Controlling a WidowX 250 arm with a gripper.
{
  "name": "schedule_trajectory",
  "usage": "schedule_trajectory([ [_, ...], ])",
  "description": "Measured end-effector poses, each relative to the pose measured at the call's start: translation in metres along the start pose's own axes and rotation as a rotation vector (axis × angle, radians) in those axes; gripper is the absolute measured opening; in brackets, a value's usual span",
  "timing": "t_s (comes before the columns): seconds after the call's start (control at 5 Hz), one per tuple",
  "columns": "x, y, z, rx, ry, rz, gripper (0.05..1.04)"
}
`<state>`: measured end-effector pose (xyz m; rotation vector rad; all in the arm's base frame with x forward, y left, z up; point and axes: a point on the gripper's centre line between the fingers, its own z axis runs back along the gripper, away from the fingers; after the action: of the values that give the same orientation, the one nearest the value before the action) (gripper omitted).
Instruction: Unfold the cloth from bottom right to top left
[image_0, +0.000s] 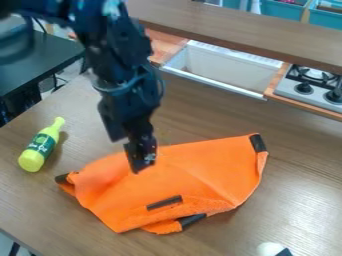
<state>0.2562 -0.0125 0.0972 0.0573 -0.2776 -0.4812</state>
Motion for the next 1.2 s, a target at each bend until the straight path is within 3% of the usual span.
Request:
schedule_trajectory([
  [0.2, 0.010, -0.002, -0.019, -0.057, -0.045, 0.008, 0.999],
  [0.4, 0.006, 0.000, -0.044, -0.076, 0.008, 0.066, 0.999],
  [0.8, 0.010, 0.001, -0.067, -0.044, 0.060, 0.058, 0.999],
  [1.2, 0.009, -0.005, -0.077, -0.035, 0.088, 0.039, 0.999],
])
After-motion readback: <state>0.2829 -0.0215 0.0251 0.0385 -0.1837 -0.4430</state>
